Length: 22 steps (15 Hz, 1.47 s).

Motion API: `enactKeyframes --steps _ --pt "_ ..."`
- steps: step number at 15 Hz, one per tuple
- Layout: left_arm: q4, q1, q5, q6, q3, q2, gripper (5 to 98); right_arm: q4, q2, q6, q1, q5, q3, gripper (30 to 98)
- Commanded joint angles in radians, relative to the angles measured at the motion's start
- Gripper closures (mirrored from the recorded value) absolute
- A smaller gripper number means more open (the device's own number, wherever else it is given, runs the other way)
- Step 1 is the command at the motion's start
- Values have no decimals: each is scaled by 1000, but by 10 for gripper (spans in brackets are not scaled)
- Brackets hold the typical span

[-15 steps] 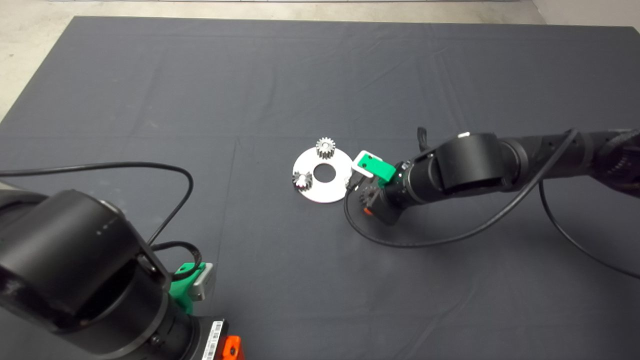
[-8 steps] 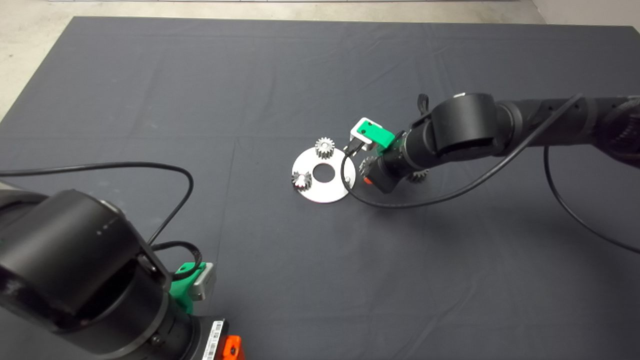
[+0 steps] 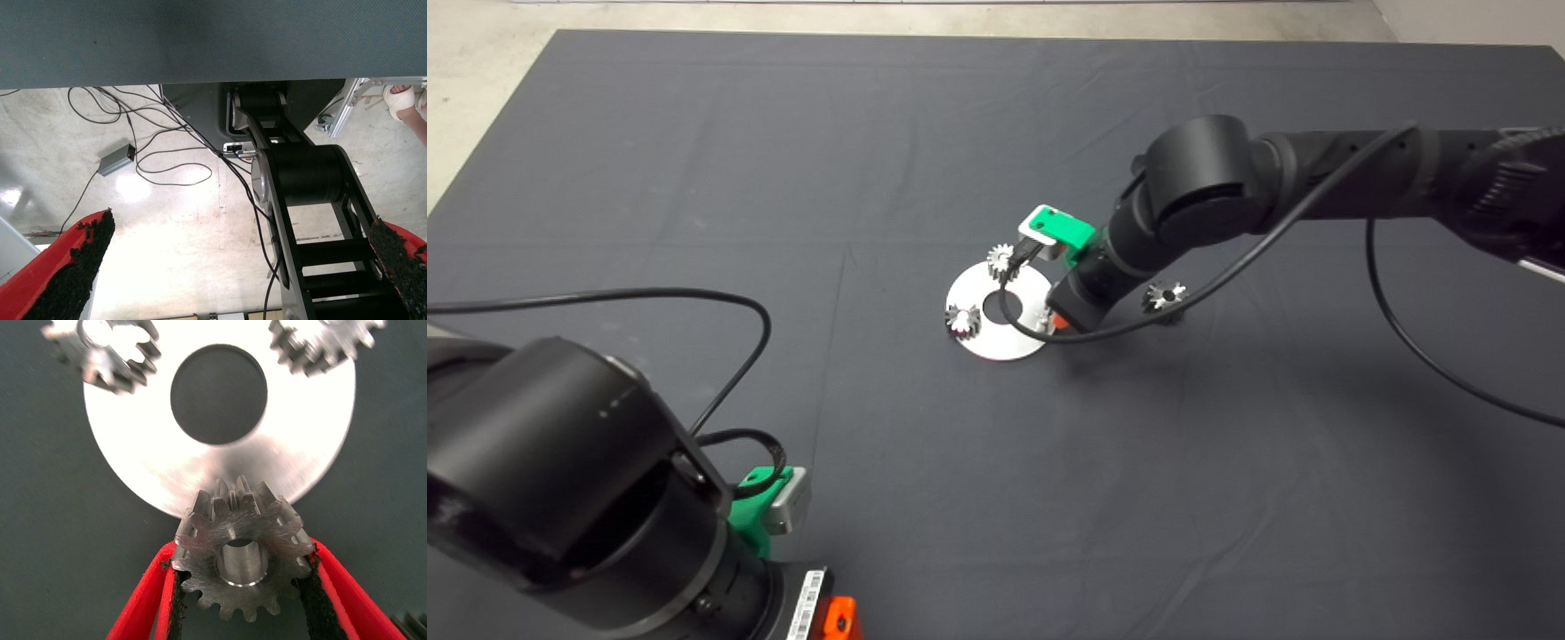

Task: Remove an incorrectly installed larger gear and replace it with the correct smaller gear

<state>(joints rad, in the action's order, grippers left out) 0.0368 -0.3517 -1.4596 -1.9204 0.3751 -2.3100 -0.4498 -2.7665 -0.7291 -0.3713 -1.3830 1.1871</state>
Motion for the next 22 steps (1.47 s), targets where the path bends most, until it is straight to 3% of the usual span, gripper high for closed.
enactKeyframes --steps 1,6,10,16,22 --pt "-15 -7 -4 0 -18 2 54 48 -52 20 -34 -7 41 900" --pt "-15 -7 -11 1 -18 2 54 48 -81 30 -32 -34 71 901" --pt "-15 -7 -12 3 -18 2 54 48 -83 70 -29 -74 109 901" --pt "-15 -7 -16 3 -18 2 54 48 -72 71 -31 -90 109 900" --pt "-15 -7 -16 3 -18 2 54 48 -66 65 -25 -87 107 900"
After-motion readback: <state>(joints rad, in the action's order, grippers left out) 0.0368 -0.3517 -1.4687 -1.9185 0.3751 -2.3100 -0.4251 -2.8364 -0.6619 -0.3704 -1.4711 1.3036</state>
